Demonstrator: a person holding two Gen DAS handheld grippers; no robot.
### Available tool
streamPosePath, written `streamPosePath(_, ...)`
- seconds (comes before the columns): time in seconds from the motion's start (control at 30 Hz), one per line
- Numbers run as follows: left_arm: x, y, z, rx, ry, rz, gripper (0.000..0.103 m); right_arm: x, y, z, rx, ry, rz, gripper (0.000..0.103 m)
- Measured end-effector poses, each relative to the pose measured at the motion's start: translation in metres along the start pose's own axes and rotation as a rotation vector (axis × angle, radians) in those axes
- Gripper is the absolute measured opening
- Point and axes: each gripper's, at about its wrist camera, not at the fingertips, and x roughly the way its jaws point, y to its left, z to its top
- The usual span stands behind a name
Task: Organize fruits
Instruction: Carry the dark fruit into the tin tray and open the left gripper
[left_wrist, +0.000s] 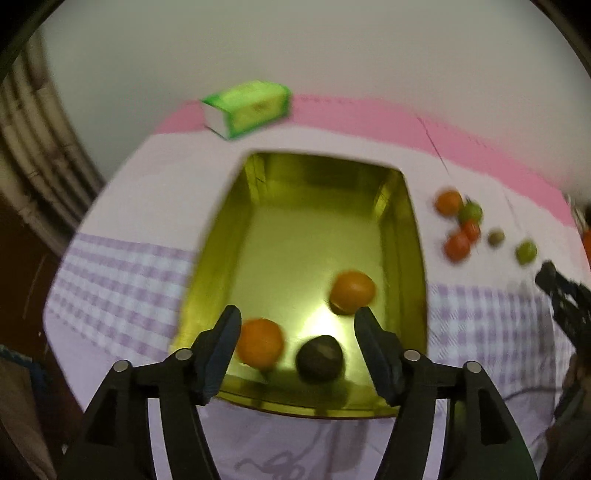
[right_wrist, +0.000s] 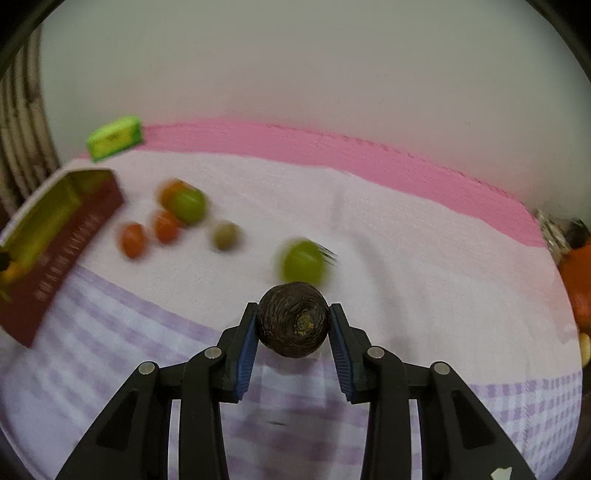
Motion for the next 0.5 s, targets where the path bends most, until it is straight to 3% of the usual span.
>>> streamPosePath(0.13, -0.011, 0.033, -0.002, -0.068, -0.014, 0.096, 0.066, -0.015, 0.048, 0.024, -0.033, -0.020, 0.138, 0.034)
streamPosePath(0.27, -0.013, 0.068, -0.013, -0.146, 0.025, 0.140, 0.066, -0.022, 0.111, 0.040, -0.103, -0.021, 0.283, 0.034)
streamPosePath(0.4, -0.012, 0.081, -0.022, -0.197, 0.061, 0.153, 0.066, -0.022, 0.170, 0.043, -0.194, -0.007, 0.369, 0.034)
streamPosePath(0.5, -0.012, 0.084, -0.024, -0.227, 0.065, 0.156, 0.066, -0.017, 0.204, 0.042, -0.260, 0.011, 0.384, 0.034)
